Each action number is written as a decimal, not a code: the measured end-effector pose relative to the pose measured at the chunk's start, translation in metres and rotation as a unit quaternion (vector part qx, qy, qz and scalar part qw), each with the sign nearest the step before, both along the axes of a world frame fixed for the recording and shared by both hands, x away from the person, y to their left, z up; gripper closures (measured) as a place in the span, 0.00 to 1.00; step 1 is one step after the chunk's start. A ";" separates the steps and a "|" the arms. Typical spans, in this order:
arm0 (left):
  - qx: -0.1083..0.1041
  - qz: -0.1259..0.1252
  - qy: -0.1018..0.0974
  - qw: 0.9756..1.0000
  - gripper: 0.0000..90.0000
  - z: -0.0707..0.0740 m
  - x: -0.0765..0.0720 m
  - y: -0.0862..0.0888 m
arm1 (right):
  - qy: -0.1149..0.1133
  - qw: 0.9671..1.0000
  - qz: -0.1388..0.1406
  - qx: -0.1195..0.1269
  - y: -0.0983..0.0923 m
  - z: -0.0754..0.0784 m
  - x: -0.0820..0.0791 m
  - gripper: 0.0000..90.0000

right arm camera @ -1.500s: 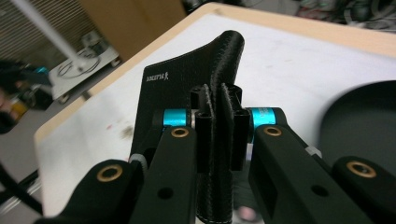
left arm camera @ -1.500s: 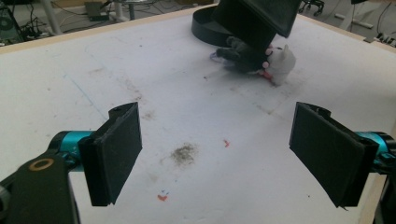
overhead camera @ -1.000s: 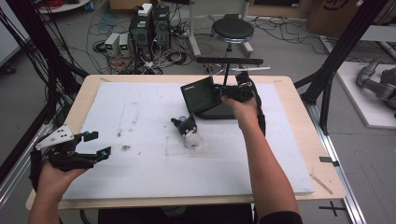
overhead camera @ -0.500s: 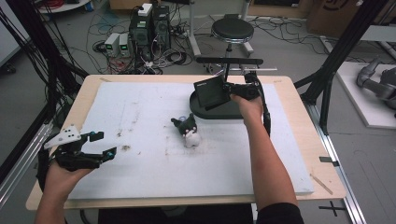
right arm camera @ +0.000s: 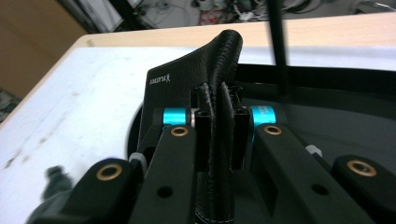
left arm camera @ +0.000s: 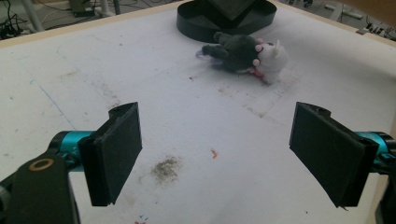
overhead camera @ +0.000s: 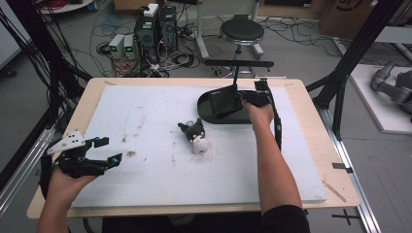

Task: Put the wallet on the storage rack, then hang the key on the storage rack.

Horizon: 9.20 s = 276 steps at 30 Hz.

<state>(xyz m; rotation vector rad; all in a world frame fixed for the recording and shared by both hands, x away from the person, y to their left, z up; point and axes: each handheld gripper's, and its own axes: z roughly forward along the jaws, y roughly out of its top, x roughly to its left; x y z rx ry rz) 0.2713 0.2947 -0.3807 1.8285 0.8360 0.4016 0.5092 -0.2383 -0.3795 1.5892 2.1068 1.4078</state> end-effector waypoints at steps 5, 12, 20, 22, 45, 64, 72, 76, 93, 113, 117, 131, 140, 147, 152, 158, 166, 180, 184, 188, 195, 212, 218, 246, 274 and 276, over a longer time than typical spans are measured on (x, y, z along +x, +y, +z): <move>0.002 -0.001 0.001 1.000 0.19 -0.001 0.001 -0.001 | 0.021 0.999 -0.021 -0.020 -0.010 -0.012 0.004 0.95; 0.006 -0.005 0.002 1.000 0.19 -0.002 0.001 -0.003 | 0.045 0.997 -0.039 -0.049 -0.021 -0.024 0.005 0.90; 0.001 -0.010 0.001 1.000 0.19 -0.001 0.002 -0.005 | 0.040 0.993 -0.060 -0.089 -0.034 -0.030 -0.003 0.66; 0.003 -0.012 0.002 1.000 0.19 -0.001 0.002 -0.007 | 0.034 0.994 -0.062 -0.089 -0.035 -0.027 -0.004 0.64; -0.009 -0.036 -0.017 0.999 0.19 0.007 0.027 -0.027 | -0.071 0.990 -0.012 -0.120 -0.067 0.025 -0.096 0.28; -0.005 -0.051 -0.020 0.998 0.19 0.009 0.042 -0.043 | -0.111 0.990 -0.010 -0.090 -0.088 0.000 -0.157 0.23; -0.005 -0.035 -0.020 0.999 0.19 0.009 0.035 -0.029 | -0.115 0.989 0.002 -0.093 -0.071 0.003 -0.153 0.23; -0.003 -0.024 -0.015 1.000 0.19 0.006 0.025 -0.020 | -0.117 0.988 0.015 -0.101 -0.056 0.005 -0.149 0.23; 0.000 0.019 -0.013 1.000 0.19 0.003 0.000 0.007 | -0.098 0.983 0.095 -0.125 0.030 0.002 -0.128 0.23; -0.004 0.019 -0.020 1.000 0.19 0.009 -0.006 0.014 | -0.055 0.973 0.154 -0.163 0.133 -0.019 -0.104 0.23; -0.005 0.021 -0.021 1.000 0.19 0.009 -0.006 0.015 | -0.036 0.972 0.149 -0.175 0.148 -0.029 -0.099 0.23; -0.001 0.017 -0.020 1.000 0.19 0.008 -0.006 0.013 | 0.015 0.968 0.158 -0.194 0.156 -0.043 -0.093 0.39; 0.000 0.016 -0.019 1.000 0.19 0.009 -0.005 0.011 | -0.034 0.977 0.155 -0.143 0.121 -0.001 -0.103 0.39; -0.001 0.015 -0.020 1.000 0.19 0.009 -0.005 0.011 | -0.061 0.982 0.120 -0.134 0.080 0.030 -0.104 0.39; 0.000 0.010 -0.018 1.000 0.19 0.007 -0.003 0.007 | -0.073 0.985 0.089 -0.126 0.047 0.049 -0.103 0.39; 0.007 0.005 -0.012 1.000 0.19 0.004 0.000 -0.001 | -0.080 0.989 0.057 -0.114 0.014 0.061 -0.102 0.39; 0.010 -0.005 -0.009 1.000 0.19 0.002 0.005 -0.007 | -0.082 0.990 0.023 -0.114 -0.021 0.074 -0.095 0.39; 0.011 -0.008 -0.007 1.000 0.19 0.000 0.007 -0.009 | -0.075 0.989 -0.035 -0.123 -0.065 0.096 -0.073 0.39; 0.011 -0.007 -0.007 1.000 0.19 0.000 0.007 -0.008 | -0.071 0.989 -0.042 -0.121 -0.069 0.097 -0.066 0.39; 0.011 -0.007 -0.006 1.000 0.19 0.000 0.007 -0.008 | -0.067 0.989 -0.050 -0.119 -0.072 0.095 -0.057 0.39; 0.014 -0.006 -0.003 1.000 0.19 -0.002 0.008 -0.007 | -0.057 0.988 -0.071 -0.122 -0.075 0.097 -0.044 0.39; 0.015 0.000 0.002 1.000 0.19 -0.005 0.009 -0.004 | -0.061 0.990 -0.092 -0.083 -0.077 0.096 -0.030 0.39; 0.016 -0.002 0.003 1.000 0.19 -0.005 0.009 -0.007 | -0.062 0.991 -0.085 -0.083 -0.077 0.099 -0.034 0.39; 0.017 0.001 0.007 1.000 0.19 -0.008 0.010 -0.003 | -0.058 0.987 -0.119 -0.094 -0.073 0.099 -0.010 0.26; 0.018 -0.010 0.009 1.000 0.19 -0.009 0.015 -0.013 | -0.073 0.987 -0.061 -0.132 -0.074 0.085 -0.061 0.23; 0.018 -0.011 0.010 1.000 0.19 -0.010 0.016 -0.013 | -0.081 0.987 -0.055 -0.128 -0.077 0.081 -0.070 0.23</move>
